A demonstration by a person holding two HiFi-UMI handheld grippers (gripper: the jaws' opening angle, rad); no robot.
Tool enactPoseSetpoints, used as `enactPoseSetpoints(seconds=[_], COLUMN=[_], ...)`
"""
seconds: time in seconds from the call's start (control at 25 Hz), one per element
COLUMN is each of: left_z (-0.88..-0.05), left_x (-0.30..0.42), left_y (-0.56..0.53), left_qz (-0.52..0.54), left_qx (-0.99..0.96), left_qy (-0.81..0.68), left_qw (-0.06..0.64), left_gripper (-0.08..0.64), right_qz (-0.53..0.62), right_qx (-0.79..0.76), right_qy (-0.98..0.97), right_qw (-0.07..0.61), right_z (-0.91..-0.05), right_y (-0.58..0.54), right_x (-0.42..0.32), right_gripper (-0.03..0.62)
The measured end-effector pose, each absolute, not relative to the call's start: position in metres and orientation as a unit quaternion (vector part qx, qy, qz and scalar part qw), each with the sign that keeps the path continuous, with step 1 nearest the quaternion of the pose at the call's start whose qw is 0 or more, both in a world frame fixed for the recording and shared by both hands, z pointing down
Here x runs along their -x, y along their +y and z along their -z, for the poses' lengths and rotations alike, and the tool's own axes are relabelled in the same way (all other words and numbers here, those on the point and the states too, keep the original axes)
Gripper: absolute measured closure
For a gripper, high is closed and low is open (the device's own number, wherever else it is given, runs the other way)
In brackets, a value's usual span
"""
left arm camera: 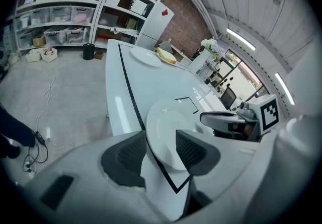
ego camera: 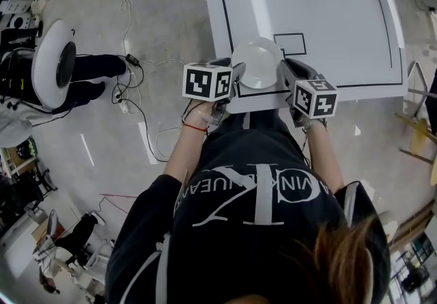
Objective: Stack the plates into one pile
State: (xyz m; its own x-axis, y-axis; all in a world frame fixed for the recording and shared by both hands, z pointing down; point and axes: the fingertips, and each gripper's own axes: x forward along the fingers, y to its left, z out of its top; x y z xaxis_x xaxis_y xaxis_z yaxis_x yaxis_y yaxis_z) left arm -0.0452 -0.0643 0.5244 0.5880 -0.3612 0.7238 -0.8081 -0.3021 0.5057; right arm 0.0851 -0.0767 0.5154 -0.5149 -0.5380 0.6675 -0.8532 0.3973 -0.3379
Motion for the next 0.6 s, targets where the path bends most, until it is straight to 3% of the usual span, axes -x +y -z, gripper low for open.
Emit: enactPoseSetpoints(seconds=[0.6], left_z=[-0.515], left_x=[0.072], left_y=[-0.095], left_qz=[-0.194], left_qx=[-0.755], left_qy=[-0.439], left_qw=[0.447], left_gripper=[0.388], right_qz=[-0.329], right_qx=[-0.409], right_qy=[-0.823], right_qw=[0.217], right_z=[-0.506], right_y=[-0.11], right_x=[-0.08], right_gripper=[0.526])
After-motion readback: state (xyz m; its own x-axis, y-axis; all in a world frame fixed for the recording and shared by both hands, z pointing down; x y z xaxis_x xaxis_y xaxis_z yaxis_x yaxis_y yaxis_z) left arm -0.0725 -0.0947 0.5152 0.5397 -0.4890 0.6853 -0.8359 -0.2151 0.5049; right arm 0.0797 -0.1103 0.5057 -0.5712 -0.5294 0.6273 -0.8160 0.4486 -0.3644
